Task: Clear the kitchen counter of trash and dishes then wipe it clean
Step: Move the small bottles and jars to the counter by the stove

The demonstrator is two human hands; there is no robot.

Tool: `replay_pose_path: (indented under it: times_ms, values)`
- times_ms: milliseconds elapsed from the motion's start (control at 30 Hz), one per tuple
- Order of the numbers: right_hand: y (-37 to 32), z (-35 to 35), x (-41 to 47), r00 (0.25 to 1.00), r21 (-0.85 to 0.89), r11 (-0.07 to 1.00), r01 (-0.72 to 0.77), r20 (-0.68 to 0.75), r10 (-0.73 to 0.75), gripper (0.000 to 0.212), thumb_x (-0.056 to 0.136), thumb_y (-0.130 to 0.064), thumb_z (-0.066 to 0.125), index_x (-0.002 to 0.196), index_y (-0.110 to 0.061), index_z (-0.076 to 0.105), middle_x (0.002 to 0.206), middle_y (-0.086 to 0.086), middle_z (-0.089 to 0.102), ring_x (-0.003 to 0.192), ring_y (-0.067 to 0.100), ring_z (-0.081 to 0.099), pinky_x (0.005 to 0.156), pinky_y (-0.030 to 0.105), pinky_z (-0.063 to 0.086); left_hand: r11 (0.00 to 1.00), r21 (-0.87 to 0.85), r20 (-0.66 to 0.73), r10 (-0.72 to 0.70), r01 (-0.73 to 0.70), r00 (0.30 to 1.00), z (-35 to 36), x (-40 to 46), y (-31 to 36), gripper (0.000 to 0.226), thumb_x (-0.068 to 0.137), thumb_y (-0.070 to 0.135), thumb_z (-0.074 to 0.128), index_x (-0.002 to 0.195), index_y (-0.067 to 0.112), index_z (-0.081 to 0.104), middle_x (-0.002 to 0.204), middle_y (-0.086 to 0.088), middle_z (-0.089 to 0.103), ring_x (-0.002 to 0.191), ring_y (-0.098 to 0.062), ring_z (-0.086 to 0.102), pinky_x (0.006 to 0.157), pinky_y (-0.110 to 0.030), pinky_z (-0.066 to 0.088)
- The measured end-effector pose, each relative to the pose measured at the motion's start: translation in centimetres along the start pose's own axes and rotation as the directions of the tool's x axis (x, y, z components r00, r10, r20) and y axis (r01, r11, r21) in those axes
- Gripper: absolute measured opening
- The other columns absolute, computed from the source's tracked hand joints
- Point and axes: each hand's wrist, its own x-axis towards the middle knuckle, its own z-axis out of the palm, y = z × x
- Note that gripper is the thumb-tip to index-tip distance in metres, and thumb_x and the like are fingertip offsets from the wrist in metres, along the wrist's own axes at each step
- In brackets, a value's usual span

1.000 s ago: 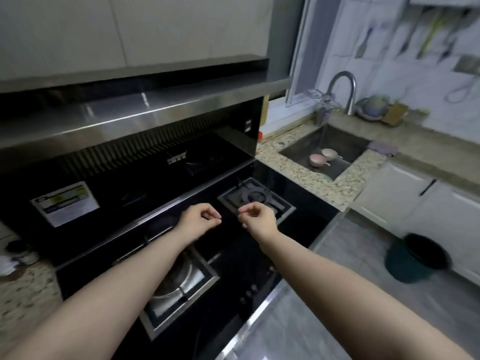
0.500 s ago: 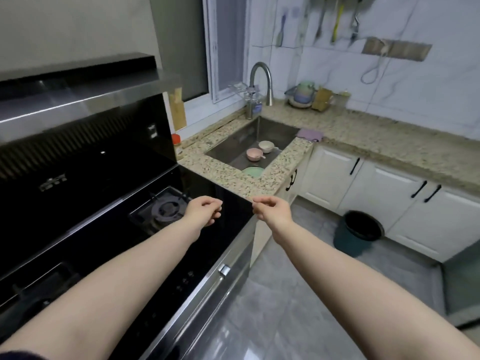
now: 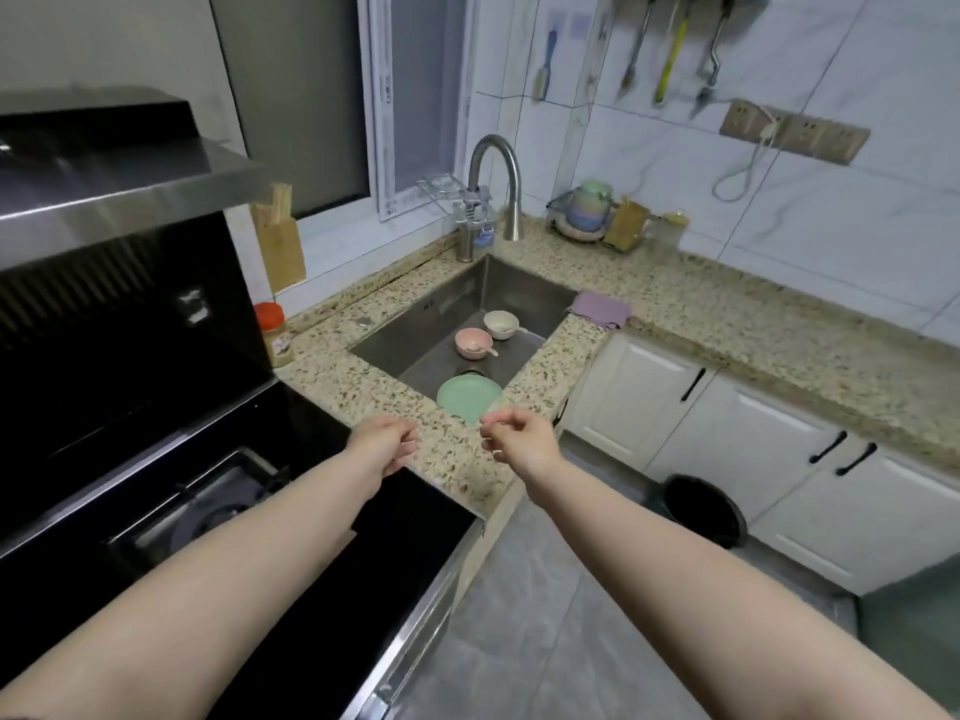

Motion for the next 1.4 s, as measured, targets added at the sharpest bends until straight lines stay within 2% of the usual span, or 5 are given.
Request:
replay_pose_path:
  times_ms: [467,800,1000,1167,1400]
  values:
    - [-6.6,9.4,16.4,0.978,-0.081,0.997,0.009,0.211,0.008,0.022,0.100,-0.004,0.045,0.087,-0.009,0.063,0.069,0.006,0.059,0.054,0.013,0.050,0.038,0.011,0.039,0.997,0.020,-0.154,0.071,-0.069,0.985,-6.1,9.6,7.3,0.011,0.096,0.012,0.058,0.091,0.010,0.067,0.075,-0.003,0.062,0.054,-0.007,0.053,0.040,-0.012,0.040]
    - [-8.9,22.8,27.6,0.760,-0.279,0.928,0.249,0.650,-0.009,0.026,0.102,0.002,0.037,0.086,0.000,0.057,0.046,-0.003,0.057,0.034,0.002,0.049,0.036,0.013,0.037,0.999,-0.019,-0.370,0.033,-0.044,0.928,-9.6,15.0,9.1,0.010,0.098,0.017,0.055,0.099,0.014,0.065,0.090,-0.001,0.067,0.067,-0.010,0.061,0.061,-0.021,0.046]
    - [-11.2,29.0,32.5,0.625,-0.269,0.857,0.440,0.777,-0.077,0.023,0.098,0.009,0.036,0.112,0.006,0.054,0.077,0.003,0.046,0.056,-0.003,0.047,0.049,0.010,0.037,0.985,-0.160,-0.433,-0.006,-0.070,0.901,-10.5,17.4,10.0,0.030,0.098,0.016,0.057,0.125,0.025,0.048,0.100,0.005,0.063,0.086,-0.019,0.062,0.080,-0.032,0.048]
    - [-10.5,34.6,35.4,0.444,-0.193,0.701,0.687,0.874,-0.195,0.052,0.084,-0.014,0.074,0.132,-0.008,0.055,0.116,0.001,0.060,0.105,0.017,0.057,0.099,0.034,0.046,0.970,-0.240,-0.515,-0.090,-0.042,0.853,-11.0,20.0,9.9,0.040,0.097,0.015,0.057,0.136,0.019,0.045,0.104,0.009,0.062,0.086,-0.016,0.061,0.081,-0.031,0.050]
    - [-5.5,40.4,39.5,0.391,-0.245,0.570,0.784,0.908,-0.148,0.061,0.066,-0.031,0.070,0.125,-0.020,0.061,0.121,0.008,0.062,0.112,0.027,0.060,0.098,0.041,0.050,0.947,-0.321,-0.500,-0.193,0.026,0.844,-10.5,21.1,6.9,0.035,0.098,0.016,0.056,0.132,0.020,0.050,0.125,0.000,0.061,0.096,-0.019,0.065,0.092,-0.037,0.052]
